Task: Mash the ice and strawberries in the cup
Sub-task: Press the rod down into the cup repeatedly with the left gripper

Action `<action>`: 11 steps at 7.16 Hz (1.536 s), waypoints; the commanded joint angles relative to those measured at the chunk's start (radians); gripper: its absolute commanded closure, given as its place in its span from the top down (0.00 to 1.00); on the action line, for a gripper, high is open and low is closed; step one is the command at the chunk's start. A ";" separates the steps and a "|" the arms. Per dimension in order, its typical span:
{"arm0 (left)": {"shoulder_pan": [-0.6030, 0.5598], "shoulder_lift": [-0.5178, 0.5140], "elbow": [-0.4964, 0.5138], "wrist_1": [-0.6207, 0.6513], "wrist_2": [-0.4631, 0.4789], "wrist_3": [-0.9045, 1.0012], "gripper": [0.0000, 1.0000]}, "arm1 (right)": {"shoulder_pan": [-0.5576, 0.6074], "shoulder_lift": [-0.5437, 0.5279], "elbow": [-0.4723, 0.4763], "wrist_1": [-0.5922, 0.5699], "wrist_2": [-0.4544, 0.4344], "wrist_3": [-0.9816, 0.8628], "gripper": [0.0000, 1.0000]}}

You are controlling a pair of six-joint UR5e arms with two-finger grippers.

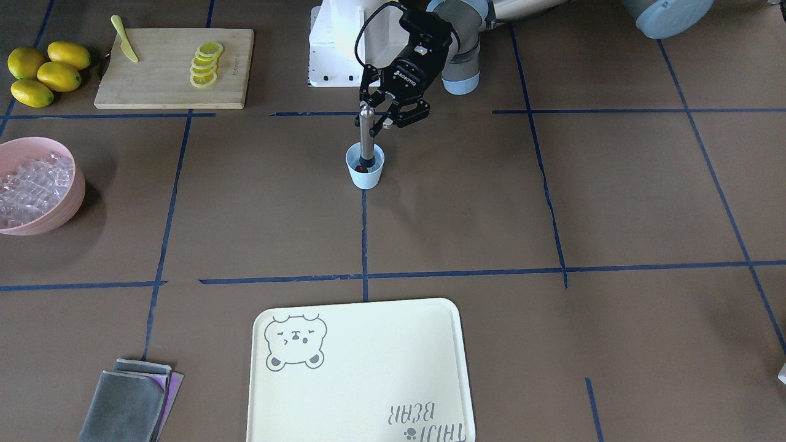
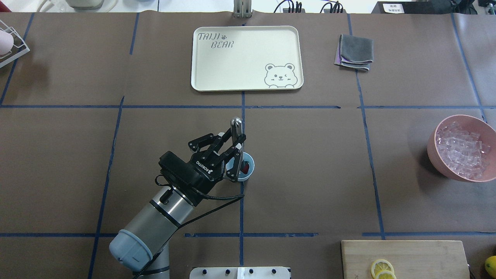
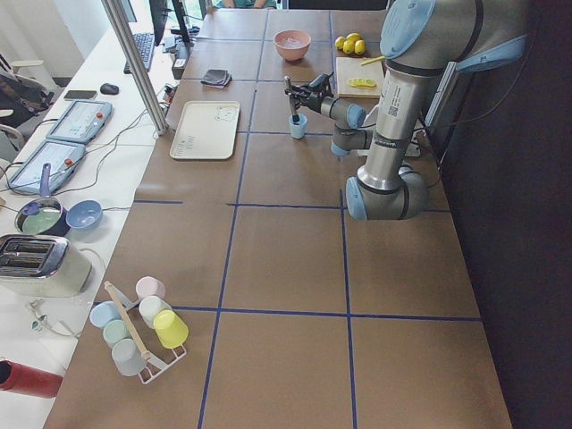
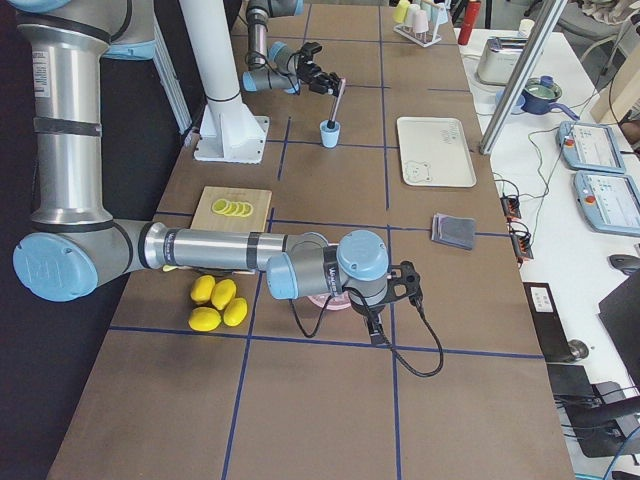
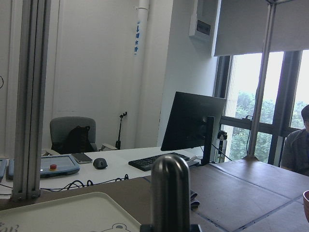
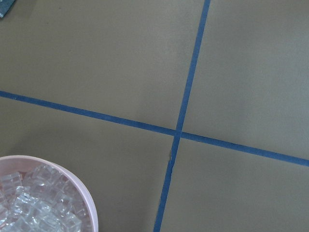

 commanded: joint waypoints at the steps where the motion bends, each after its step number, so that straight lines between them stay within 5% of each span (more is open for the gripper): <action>1: 0.030 0.001 0.007 0.001 0.033 -0.005 0.00 | 0.000 0.001 -0.001 0.000 0.000 0.000 0.99; 11: 0.029 -0.008 0.037 0.000 0.053 -0.020 0.00 | 0.000 0.000 -0.001 0.000 -0.002 -0.001 0.99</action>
